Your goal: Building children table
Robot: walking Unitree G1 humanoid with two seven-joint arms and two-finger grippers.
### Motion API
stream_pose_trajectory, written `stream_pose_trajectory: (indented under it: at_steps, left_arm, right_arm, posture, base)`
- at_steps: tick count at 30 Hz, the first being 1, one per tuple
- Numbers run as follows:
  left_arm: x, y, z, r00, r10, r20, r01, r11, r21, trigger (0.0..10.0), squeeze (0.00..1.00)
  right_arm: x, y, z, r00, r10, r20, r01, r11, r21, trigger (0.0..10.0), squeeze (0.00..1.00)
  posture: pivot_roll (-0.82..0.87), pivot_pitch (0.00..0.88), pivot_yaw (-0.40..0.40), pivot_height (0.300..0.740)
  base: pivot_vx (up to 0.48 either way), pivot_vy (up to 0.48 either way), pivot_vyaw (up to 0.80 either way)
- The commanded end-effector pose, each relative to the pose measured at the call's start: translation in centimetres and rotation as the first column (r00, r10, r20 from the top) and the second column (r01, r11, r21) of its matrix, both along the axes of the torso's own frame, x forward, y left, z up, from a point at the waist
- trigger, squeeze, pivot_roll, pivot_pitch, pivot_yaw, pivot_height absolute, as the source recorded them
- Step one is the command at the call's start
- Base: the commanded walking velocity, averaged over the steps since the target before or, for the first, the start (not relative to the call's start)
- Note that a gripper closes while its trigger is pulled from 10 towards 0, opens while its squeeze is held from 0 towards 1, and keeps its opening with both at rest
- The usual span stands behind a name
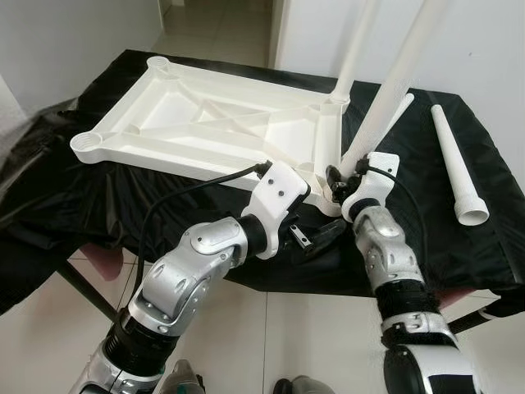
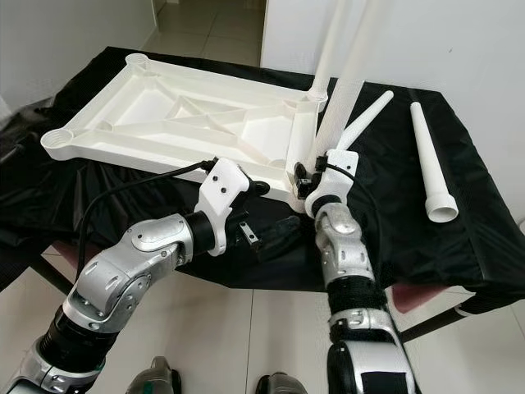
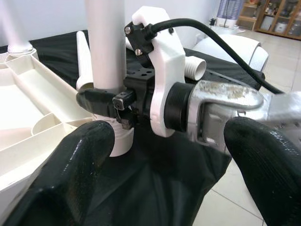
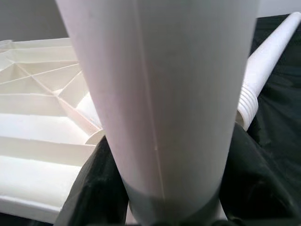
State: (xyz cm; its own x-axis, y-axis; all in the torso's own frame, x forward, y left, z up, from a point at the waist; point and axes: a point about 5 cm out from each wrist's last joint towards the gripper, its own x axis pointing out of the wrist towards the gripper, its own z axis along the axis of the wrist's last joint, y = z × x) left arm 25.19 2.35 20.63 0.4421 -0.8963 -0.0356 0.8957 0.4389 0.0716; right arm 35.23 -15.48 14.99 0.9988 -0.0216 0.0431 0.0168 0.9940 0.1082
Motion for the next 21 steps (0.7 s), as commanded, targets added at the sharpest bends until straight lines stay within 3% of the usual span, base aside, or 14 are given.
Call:
stream_pose_trajectory:
  at_steps: [1, 9, 18, 19, 21]
  left_arm:
    - [-0.06, -0.06, 0.07, 1.0, -0.001, 0.001, 0.001, 1.0, 0.004, 10.0, 0.0]
    - [0.01, -0.03, -0.01, 1.0, 0.001, 0.001, -0.001, 1.0, 0.006, 10.0, 0.0]
    - [0.12, -0.16, 0.02, 1.0, -0.004, 0.004, 0.004, 1.0, 0.006, 10.0, 0.0]
    - [0.16, -0.17, 0.05, 1.0, -0.004, 0.006, 0.004, 1.0, 0.006, 10.0, 0.0]
    - [0.17, -0.18, 0.05, 1.0, -0.005, 0.006, 0.005, 1.0, 0.006, 10.0, 0.0]
  right_arm:
    - [-0.28, -0.56, 0.76, 0.995, -0.091, 0.037, 0.089, 0.995, 0.053, 10.0, 0.0]
    - [-1.04, 0.27, 0.59, 0.981, -0.19, 0.029, 0.187, 0.979, 0.08, 10.0, 0.0]
    - [-1.15, -0.27, 0.62, 0.974, -0.226, 0.019, 0.224, 0.972, 0.069, 10.0, 0.0]
    - [-1.2, -0.39, 0.68, 0.973, -0.229, 0.02, 0.227, 0.972, 0.069, 10.0, 1.0]
    - [-1.25, -0.44, 0.69, 0.973, -0.229, 0.022, 0.227, 0.971, 0.069, 10.0, 1.0]
  posture:
    - [0.08, 0.034, -0.049, 0.74]
    - [0.08, 0.023, -0.05, 0.74]
    - [0.07, 0.009, -0.052, 0.74]
    - [0.07, 0.008, -0.052, 0.74]
    - [0.07, 0.006, -0.052, 0.74]
  base:
    - [0.0, 0.0, 0.0]
    - [0.0, 0.0, 0.0]
    - [0.0, 0.0, 0.0]
    - [0.0, 0.0, 0.0]
    - [0.0, 0.0, 0.0]
